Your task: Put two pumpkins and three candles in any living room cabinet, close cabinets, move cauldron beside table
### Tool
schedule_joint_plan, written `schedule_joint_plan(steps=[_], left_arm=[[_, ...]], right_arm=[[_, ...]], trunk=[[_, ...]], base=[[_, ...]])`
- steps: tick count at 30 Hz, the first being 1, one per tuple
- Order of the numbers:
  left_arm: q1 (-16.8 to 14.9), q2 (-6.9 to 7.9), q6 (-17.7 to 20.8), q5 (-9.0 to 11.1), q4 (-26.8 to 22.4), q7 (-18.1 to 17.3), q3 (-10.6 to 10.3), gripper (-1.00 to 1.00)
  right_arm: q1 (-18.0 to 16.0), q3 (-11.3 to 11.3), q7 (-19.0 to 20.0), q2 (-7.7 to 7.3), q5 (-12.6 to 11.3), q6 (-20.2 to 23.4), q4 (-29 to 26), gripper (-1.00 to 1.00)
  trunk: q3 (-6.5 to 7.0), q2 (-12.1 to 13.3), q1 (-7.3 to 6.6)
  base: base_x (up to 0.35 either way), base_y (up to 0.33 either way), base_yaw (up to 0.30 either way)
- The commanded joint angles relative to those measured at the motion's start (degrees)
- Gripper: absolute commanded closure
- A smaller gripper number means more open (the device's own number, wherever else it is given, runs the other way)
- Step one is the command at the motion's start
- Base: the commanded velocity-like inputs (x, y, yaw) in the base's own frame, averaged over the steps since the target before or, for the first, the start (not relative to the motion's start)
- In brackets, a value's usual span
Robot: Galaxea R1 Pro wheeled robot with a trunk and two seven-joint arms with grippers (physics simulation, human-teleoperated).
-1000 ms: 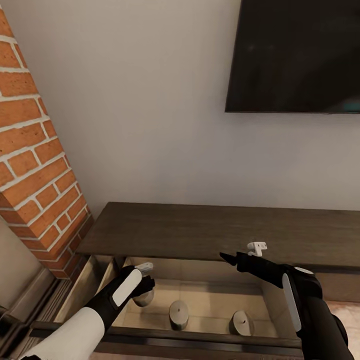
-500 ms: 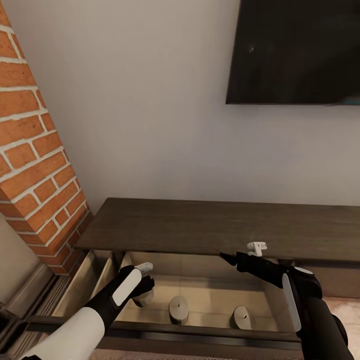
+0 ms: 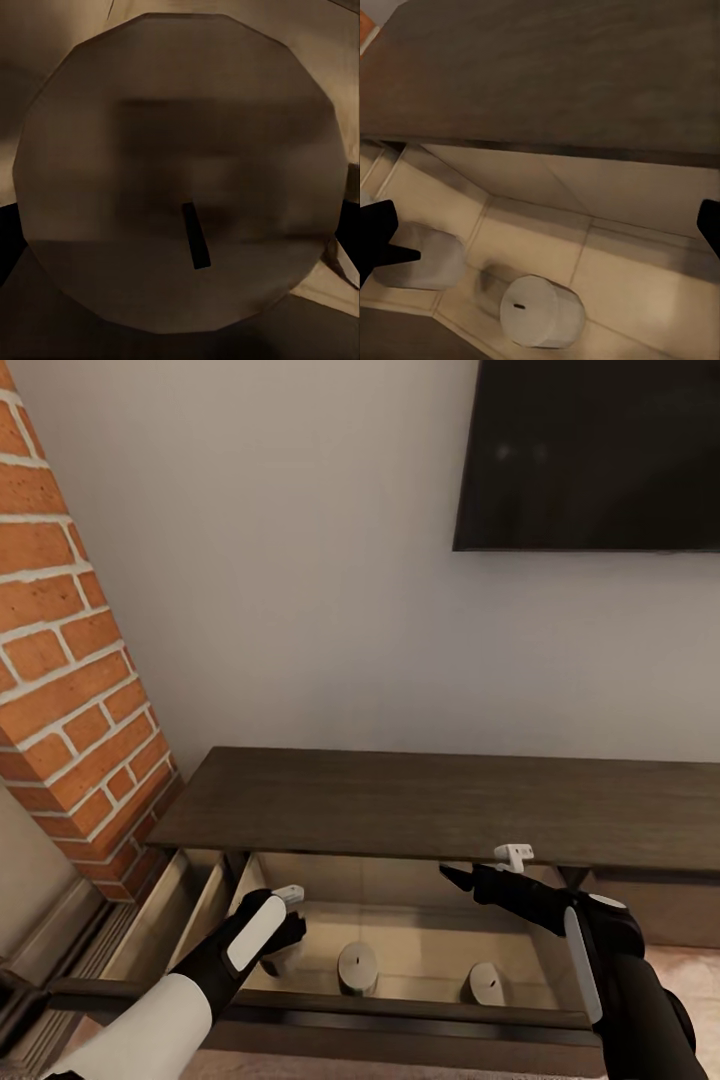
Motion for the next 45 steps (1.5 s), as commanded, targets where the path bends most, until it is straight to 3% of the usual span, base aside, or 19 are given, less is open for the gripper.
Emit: schedule_joint_plan(steps=[1, 6, 30, 32, 37, 45], left_arm=[[-0.01, -0.14, -0.12, 0.19, -0.04, 1.20, 0.00, 1.00], [-0.01, -0.35, -0.09, 0.29, -0.63, 3.41, -0.01, 1.00], [0.06, 0.34, -0.60, 0.65, -0.91, 2.96, -0.08, 1.00], [0.07, 0.16, -0.41, 0.65, 0.15, 2.96, -0.10, 1.00], [0.08, -1.56, -0.35, 0.66, 9.38, 2.69, -0.14, 1.00], [0.08, -2.03, -0.82, 0.42, 9.86, 0.37, -0.16, 1.00]], right_arm=[[0.00, 0.00, 0.00, 0.00, -0.02, 0.00, 0.00, -1.00], [0.00, 0.00, 0.00, 0.01, 0.00, 0.00, 0.00, -1.00], [0.00, 0.00, -0.06, 0.09, 0.07, 0.16, 0.00, -1.00], [0.00, 0.00, -0.08, 0.10, 0.07, 0.17, 0.00, -1.00], [0.00, 0.00, -0.09, 0.10, 0.07, 0.18, 0.00, -1.00], [0.00, 0.00, -0.09, 0.03, 0.07, 0.18, 0.00, -1.00]], trunk=[[-0.18, -0.42, 0.22], [-0.72, -1.62, 0.88], [-0.72, -1.62, 0.88], [-0.72, -1.62, 0.88], [-0.72, -1.62, 0.88], [-0.72, -1.62, 0.88]], base=[[0.000, 0.000, 0.000], [0.000, 0.000, 0.000], [0.078, 0.000, 0.000], [0.002, 0.000, 0.000], [0.000, 0.000, 0.000], [0.000, 0.000, 0.000]])
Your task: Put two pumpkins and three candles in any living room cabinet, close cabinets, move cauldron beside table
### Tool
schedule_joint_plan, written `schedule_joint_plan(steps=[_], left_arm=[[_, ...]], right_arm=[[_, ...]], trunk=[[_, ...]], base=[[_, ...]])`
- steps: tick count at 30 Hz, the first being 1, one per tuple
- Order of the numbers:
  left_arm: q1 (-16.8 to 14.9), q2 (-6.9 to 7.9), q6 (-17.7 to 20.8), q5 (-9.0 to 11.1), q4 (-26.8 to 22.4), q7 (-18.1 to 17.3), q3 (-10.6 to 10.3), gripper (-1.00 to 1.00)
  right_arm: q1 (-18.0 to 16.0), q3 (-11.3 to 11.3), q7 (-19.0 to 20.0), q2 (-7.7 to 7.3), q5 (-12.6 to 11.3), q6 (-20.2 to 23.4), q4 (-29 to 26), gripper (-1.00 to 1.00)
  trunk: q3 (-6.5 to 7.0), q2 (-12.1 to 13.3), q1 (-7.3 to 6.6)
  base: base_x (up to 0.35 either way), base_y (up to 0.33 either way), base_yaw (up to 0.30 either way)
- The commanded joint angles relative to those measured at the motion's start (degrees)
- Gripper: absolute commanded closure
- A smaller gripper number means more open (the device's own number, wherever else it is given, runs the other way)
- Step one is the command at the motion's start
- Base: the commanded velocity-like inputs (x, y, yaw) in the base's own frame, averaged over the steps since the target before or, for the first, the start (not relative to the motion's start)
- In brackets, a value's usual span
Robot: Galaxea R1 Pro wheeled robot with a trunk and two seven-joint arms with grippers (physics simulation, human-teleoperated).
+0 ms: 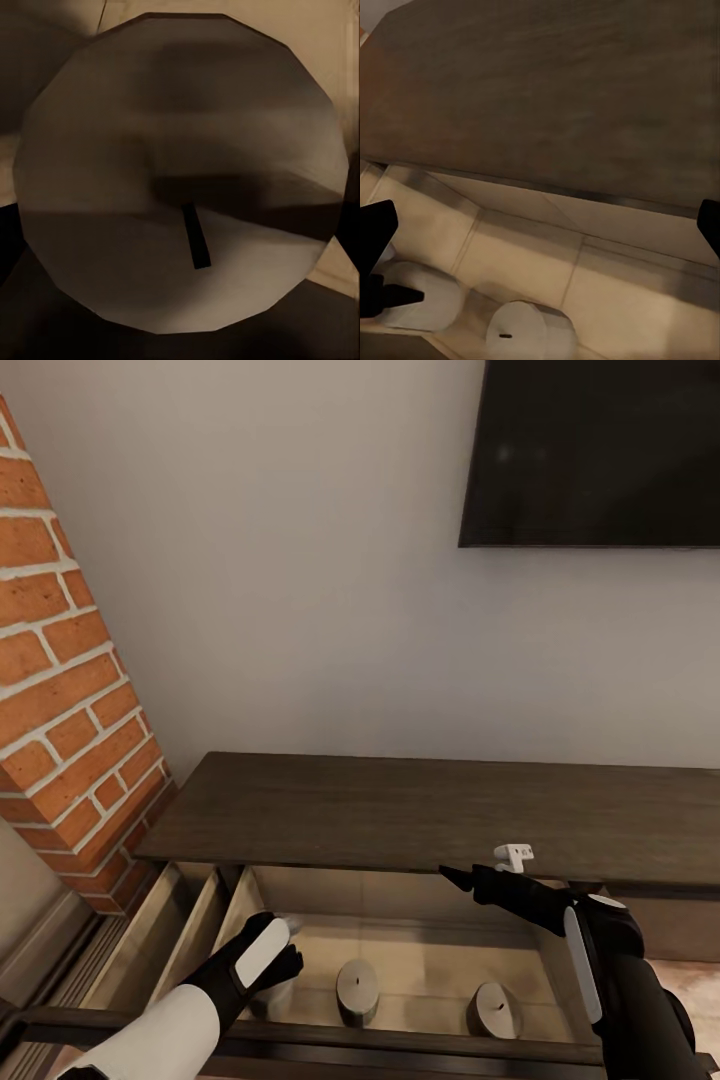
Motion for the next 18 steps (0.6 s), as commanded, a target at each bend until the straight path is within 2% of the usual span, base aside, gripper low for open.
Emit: schedule_joint_plan(steps=[1, 13, 18], left_arm=[[0.00, 0.00, 0.07, -0.14, -0.14, -0.44, -0.01, 1.00], [0.00, -0.01, -0.13, -0.24, -1.17, -1.20, -0.01, 1.00], [0.00, 0.06, -0.16, -0.32, -3.36, -1.20, 0.05, 1.00]], right_arm=[[0.00, 0.00, 0.00, -0.01, 0.00, 0.00, 0.00, -1.00], [0.00, 0.00, 0.00, -0.05, -0.01, 0.00, 0.00, -1.00], [0.00, 0.00, 0.01, -0.11, -0.02, 0.00, 0.00, -1.00]], trunk=[[0.00, 0.00, 0.00], [0.00, 0.00, 0.00], [0.00, 0.00, 0.00]], base=[[0.000, 0.000, 0.000], [0.000, 0.000, 0.000], [0.000, 0.000, 0.000]])
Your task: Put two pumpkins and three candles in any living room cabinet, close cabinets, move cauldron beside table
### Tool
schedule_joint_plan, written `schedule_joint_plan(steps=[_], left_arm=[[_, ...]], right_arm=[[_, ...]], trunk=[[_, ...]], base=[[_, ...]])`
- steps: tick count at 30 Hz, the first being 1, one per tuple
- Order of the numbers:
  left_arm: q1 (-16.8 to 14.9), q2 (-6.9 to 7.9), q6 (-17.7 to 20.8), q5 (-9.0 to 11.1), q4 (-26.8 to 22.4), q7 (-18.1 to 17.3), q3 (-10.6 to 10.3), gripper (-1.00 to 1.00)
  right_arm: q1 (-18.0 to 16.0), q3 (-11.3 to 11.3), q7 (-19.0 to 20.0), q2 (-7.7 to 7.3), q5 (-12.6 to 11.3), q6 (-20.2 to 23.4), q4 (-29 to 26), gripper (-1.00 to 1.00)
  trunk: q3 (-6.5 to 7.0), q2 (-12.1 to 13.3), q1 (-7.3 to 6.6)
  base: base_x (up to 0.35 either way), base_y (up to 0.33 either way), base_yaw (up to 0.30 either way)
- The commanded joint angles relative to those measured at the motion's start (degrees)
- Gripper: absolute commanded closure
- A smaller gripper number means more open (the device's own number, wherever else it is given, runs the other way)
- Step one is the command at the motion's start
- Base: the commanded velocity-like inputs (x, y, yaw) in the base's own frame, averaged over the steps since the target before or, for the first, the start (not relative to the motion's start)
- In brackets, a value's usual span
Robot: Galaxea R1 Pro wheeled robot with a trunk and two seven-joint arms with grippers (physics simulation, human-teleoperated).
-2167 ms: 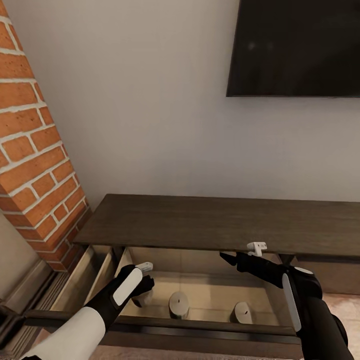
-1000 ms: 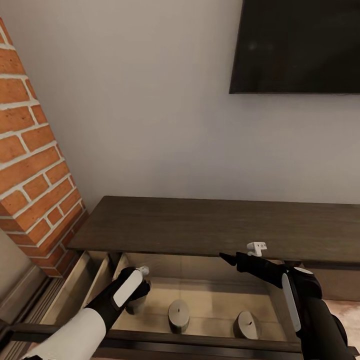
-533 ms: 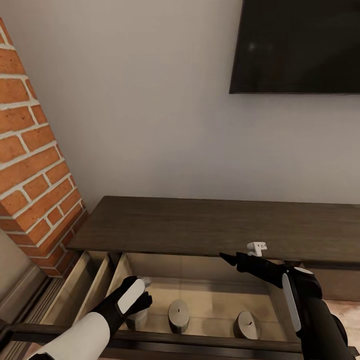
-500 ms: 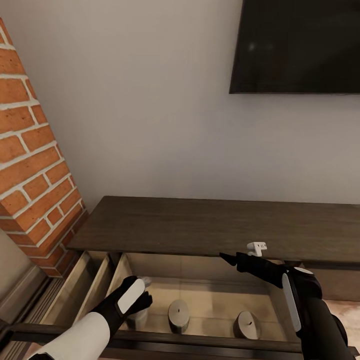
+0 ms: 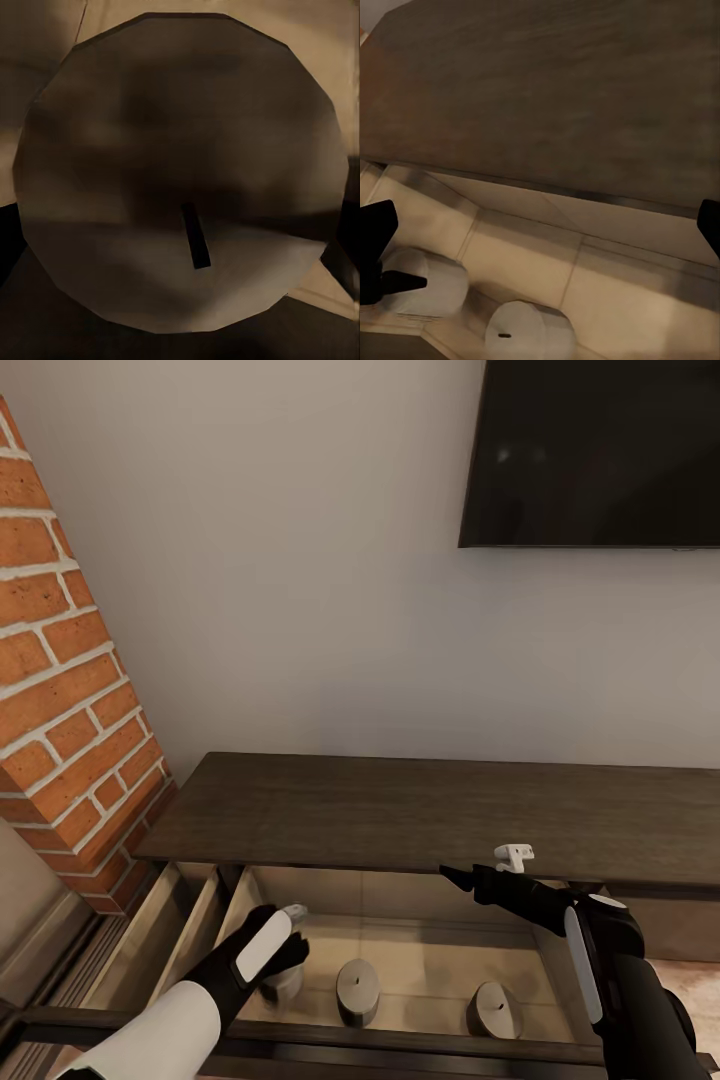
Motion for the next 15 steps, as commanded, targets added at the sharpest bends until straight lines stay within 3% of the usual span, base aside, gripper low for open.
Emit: schedule_joint_plan(steps=[1, 6, 15], left_arm=[[0.01, 0.01, 0.05, -0.03, -0.41, 0.01, 0.02, 1.00], [0.01, 0.09, 0.01, -0.04, -1.11, 0.01, 0.04, 1.00], [0.01, 0.03, 0.01, -0.05, -1.12, 0.01, 0.12, 1.00]], right_arm=[[0.00, 0.00, 0.00, 0.00, 0.01, 0.00, 0.00, -1.00], [0.00, 0.00, -0.01, 0.00, -0.04, 0.00, 0.00, -1.00], [0.00, 0.00, -0.01, 0.08, 0.00, 0.00, 0.01, -1.00]], trunk=[[0.00, 0.00, 0.00], [0.00, 0.00, 0.00], [-1.94, -0.68, 0.52]], base=[[0.000, 0.000, 0.000], [0.000, 0.000, 0.000], [0.000, 0.000, 0.000]])
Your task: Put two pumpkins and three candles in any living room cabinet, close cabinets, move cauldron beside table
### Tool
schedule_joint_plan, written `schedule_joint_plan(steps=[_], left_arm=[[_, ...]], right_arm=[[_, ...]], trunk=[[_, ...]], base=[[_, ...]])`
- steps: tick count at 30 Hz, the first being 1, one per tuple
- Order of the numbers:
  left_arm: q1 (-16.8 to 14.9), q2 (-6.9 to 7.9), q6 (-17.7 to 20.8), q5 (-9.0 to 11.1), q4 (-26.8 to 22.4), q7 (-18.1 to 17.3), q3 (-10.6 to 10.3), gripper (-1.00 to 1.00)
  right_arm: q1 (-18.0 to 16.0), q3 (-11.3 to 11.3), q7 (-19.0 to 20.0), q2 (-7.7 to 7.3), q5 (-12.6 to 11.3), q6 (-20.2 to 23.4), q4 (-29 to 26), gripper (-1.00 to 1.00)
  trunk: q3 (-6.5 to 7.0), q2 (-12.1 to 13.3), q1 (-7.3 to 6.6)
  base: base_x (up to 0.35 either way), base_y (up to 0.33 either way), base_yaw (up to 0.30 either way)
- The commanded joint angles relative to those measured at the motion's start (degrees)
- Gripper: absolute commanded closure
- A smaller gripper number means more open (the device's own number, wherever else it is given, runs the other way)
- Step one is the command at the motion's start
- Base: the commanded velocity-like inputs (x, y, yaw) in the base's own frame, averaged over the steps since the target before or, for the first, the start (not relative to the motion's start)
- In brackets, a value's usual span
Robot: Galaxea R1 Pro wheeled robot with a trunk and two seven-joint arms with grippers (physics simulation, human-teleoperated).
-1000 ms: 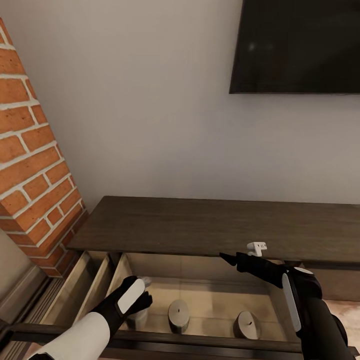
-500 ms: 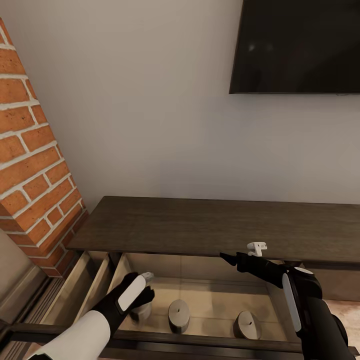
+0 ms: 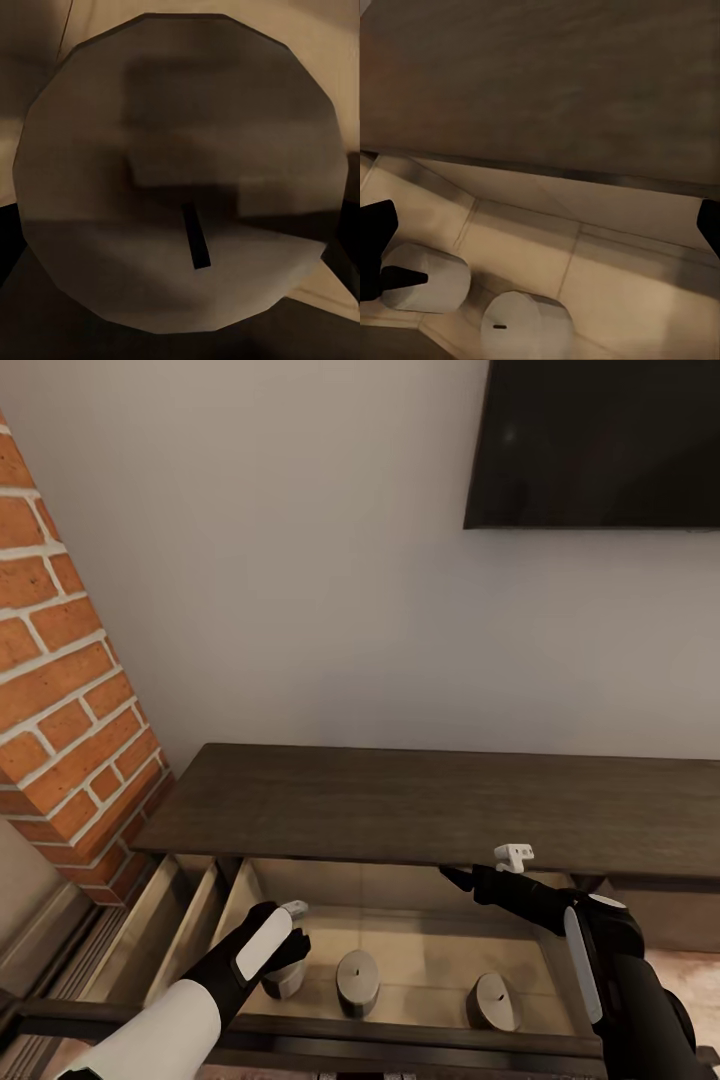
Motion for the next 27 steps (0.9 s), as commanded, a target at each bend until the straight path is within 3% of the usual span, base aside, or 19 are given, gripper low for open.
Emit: schedule_joint_plan(steps=[1, 13, 27], left_arm=[[-0.01, 0.00, -0.02, -0.03, -0.01, 0.00, -0.02, 1.00], [-0.01, -0.09, -0.02, -0.03, -0.51, 0.00, -0.03, 1.00], [-0.01, -0.01, -0.02, -0.03, -2.06, 0.00, 0.00, 1.00]], right_arm=[[0.00, 0.00, 0.00, 0.00, -0.01, 0.00, 0.00, -1.00], [0.00, 0.00, 0.00, 0.01, -0.03, 0.00, 0.00, -1.00], [0.00, 0.00, 0.00, -0.12, -0.09, 0.00, -0.01, -1.00]], trunk=[[-0.23, -0.02, 0.02], [-2.89, -0.18, 0.33], [-2.89, -0.18, 0.33]], base=[[0.000, 0.000, 0.000], [0.000, 0.000, 0.000], [0.000, 0.000, 0.000]])
